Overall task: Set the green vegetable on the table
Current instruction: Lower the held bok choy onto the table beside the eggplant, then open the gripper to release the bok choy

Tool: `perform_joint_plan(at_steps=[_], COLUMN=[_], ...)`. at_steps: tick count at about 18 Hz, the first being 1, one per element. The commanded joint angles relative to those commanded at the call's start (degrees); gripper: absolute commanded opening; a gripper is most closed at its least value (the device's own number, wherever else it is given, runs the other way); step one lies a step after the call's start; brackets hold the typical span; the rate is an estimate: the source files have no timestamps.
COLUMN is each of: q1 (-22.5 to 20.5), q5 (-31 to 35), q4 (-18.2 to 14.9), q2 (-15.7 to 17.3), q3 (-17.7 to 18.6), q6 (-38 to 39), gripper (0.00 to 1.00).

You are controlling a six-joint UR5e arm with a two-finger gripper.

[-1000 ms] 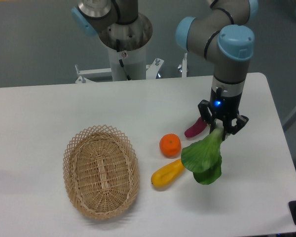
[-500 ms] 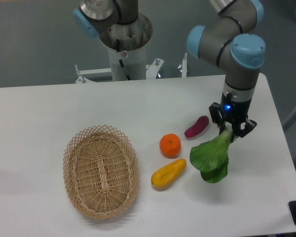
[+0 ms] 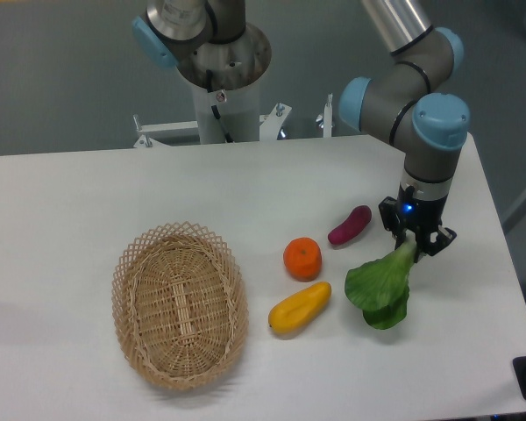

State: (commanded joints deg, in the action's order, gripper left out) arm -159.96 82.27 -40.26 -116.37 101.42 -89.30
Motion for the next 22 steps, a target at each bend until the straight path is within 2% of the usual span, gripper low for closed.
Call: perform_joint_plan(at_steps=[3, 6, 7, 15, 20, 22], q1=[0.0, 0.09, 0.09, 0.79, 1.76, 2.02], q5=[-0.09, -0.09, 0.0, -0.09, 0.09, 1.57], q4=[0.62, 0.62, 0.53, 0.45, 0.1, -0.08], q2=[-0.09, 0.0, 0.09, 1.23, 4.91, 7.11], q3=[0.53, 0.53, 0.62, -0.79, -3.33, -3.25], q6=[0.09, 0.52, 0.7, 6.77, 6.94, 6.94], gripper=[0.47, 0.95, 1.0, 1.0, 1.0, 1.0])
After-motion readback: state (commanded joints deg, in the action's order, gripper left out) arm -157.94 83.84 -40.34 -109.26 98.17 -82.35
